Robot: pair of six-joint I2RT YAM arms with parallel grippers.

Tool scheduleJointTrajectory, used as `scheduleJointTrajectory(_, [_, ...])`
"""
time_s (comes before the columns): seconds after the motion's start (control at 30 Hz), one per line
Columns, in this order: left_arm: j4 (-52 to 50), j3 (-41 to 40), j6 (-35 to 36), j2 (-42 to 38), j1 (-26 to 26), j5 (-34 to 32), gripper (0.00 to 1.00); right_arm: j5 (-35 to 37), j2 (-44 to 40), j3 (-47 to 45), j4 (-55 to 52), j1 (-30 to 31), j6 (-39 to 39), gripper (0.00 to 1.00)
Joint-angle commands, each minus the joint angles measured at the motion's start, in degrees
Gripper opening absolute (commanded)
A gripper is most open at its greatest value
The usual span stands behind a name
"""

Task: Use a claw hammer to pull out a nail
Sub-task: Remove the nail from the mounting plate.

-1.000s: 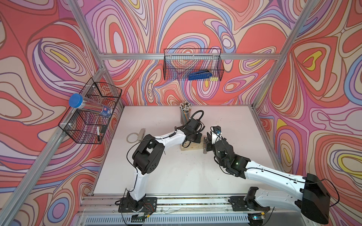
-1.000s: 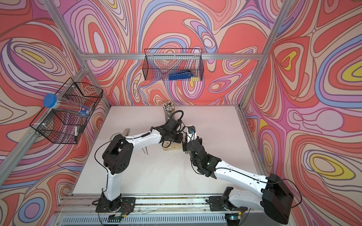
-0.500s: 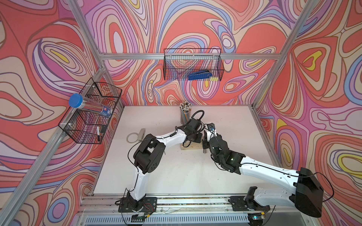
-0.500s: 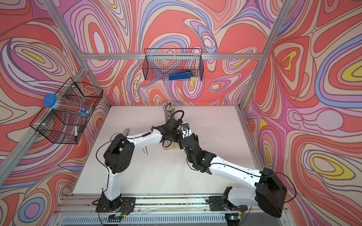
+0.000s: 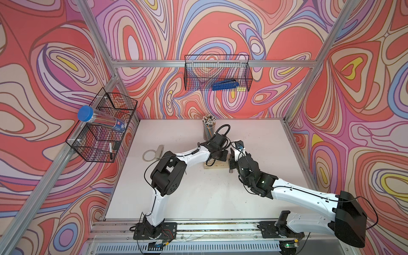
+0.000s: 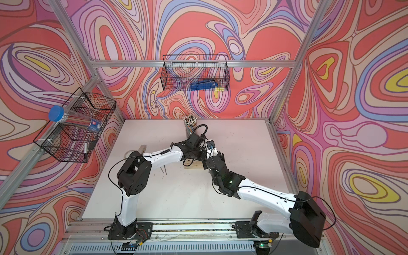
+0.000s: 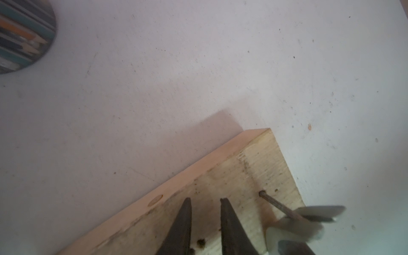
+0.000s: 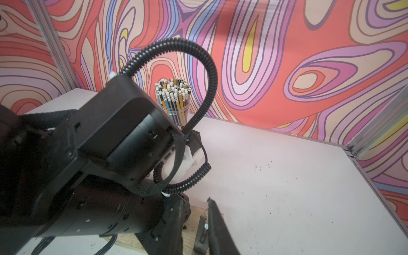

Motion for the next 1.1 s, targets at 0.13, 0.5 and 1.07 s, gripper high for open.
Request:
scheduleJointTrajectory(0.13, [-22.6,-9.0,0.4,20.5,0.7,-4.5,0.25,-12.8,3.0,-9.3,-9.4,4.2,9.5,0.0])
scheduleJointTrajectory(0.5, [-22.7,-9.1,0.5,20.6,0.5,-4.5,0.25,-10.5,3.4,-13.3,-8.6,6.2,15.1,0.0])
scheduleJointTrajectory(1.07, [-22.8,-9.3,0.6,20.7,0.3,-5.0,0.25,-6.1,-0.2,-16.3,-8.9,8.6,21.0,0.0])
